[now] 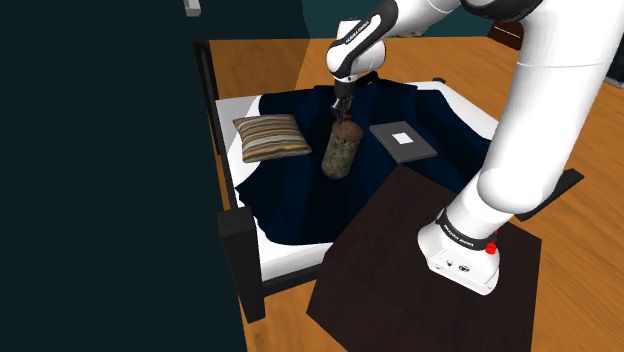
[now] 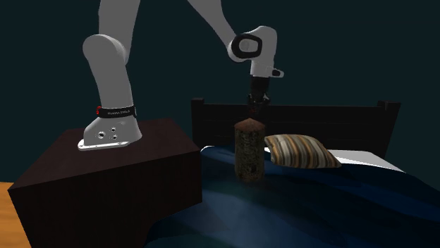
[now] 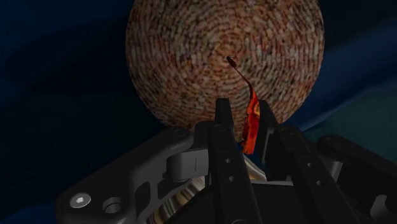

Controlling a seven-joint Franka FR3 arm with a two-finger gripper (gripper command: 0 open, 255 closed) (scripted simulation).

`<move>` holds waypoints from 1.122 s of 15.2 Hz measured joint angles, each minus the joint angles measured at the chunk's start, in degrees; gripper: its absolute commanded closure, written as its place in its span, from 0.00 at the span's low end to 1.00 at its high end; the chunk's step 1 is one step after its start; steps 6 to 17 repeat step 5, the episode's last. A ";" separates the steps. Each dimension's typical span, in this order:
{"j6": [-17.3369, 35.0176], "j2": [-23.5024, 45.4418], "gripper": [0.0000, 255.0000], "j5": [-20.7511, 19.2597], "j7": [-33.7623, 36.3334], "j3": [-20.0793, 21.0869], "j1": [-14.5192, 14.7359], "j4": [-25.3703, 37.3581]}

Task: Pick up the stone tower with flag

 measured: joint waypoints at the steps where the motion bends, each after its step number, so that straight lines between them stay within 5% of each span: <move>1: -0.45 -0.52 1.00 -0.13 0.00 -0.09 0.01 -0.06; 17: -3.07 -2.75 1.00 -0.74 0.40 -0.36 0.29 0.39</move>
